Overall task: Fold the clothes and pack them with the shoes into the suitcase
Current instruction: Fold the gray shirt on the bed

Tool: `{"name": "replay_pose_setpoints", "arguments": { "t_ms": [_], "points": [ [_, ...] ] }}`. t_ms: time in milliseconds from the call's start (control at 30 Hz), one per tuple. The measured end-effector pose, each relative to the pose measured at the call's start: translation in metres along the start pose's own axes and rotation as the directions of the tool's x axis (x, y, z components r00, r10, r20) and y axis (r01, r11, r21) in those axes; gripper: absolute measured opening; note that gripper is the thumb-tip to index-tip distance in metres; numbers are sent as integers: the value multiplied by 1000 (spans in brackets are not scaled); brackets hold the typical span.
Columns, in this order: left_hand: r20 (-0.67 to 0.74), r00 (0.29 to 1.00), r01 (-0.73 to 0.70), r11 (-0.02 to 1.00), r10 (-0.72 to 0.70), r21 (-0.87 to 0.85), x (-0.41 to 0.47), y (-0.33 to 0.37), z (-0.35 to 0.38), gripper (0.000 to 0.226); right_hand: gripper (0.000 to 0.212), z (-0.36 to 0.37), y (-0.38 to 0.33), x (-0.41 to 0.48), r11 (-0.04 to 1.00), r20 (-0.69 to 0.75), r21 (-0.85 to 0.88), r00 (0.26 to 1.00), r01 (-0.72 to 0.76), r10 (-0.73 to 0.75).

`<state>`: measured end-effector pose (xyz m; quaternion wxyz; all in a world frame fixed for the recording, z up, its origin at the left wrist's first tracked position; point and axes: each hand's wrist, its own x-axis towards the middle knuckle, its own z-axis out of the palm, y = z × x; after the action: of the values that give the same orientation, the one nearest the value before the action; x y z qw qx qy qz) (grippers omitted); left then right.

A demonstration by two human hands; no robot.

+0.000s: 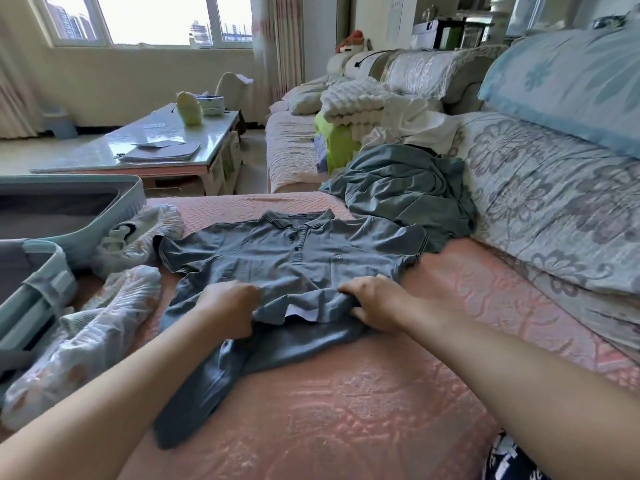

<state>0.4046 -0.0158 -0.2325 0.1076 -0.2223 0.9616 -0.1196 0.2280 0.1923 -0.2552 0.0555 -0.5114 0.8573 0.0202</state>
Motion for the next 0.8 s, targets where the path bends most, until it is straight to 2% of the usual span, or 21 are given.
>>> {"name": "replay_pose_setpoints", "arguments": {
  "t_ms": [67, 133, 233, 300, 367, 400, 433, 500, 567, 633, 700, 767, 800],
  "points": [
    [28, 1000, -13, 1000, 13, 2, 2, -4, -2, 34, 30, -7, 3, 8, 998, -81, -68, 997, -2, -4],
    [45, 999, -1, 999, 2, -33, 7, 0, -2, 29, 26, -16, 9, 16, 986, -184, -169, 983, -7, -25],
    [-18, 998, 48, 979, -53, -197, 21, 4, -11, 26, 29, -29, 19, 31, 991, -322, 2, 939, -130, 124],
    [-33, 985, 133, 875, -167, -466, 36, 4, -19, 20, 29, -38, 28, 44, 962, -374, 132, 887, -239, 272],
    [18, 959, 199, 624, -284, -756, 58, -1, -22, 19, 25, -48, 34, 60, 890, -349, 248, 822, -383, 451],
    [36, 947, 204, 510, -320, -836, 69, -5, -22, 22, 24, -51, 38, 69, 831, -306, 327, 782, -450, 544],
    [13, 938, 185, 469, -345, -864, 80, -9, -22, 25, 23, -53, 42, 79, 763, -254, 409, 740, -501, 622],
    [-114, 912, 121, 523, -395, -844, 101, -14, -26, 31, 26, -55, 52, 99, 617, -160, 571, 664, -541, 731],
    [-216, 900, 37, 562, -378, -826, 116, -16, -31, 37, 30, -55, 59, 116, 505, -115, 708, 626, -493, 772],
    [-248, 928, -58, 547, -280, -835, 128, -13, -33, 64, 34, -50, 63, 127, 545, -178, 725, 651, -420, 738],
    [-261, 945, -94, 602, -197, -793, 138, -11, -29, 84, 59, -39, 61, 128, 651, -165, 652, 766, -387, 621],
    [-285, 950, -105, 728, -128, -677, 146, -11, -18, 83, 83, -26, 56, 124, 753, -56, 554, 887, -354, 458],
    [-327, 943, -153, 789, -65, -596, 147, -9, -10, 77, 84, -22, 54, 122, 823, -16, 464, 926, -327, 377]
  ]
}}
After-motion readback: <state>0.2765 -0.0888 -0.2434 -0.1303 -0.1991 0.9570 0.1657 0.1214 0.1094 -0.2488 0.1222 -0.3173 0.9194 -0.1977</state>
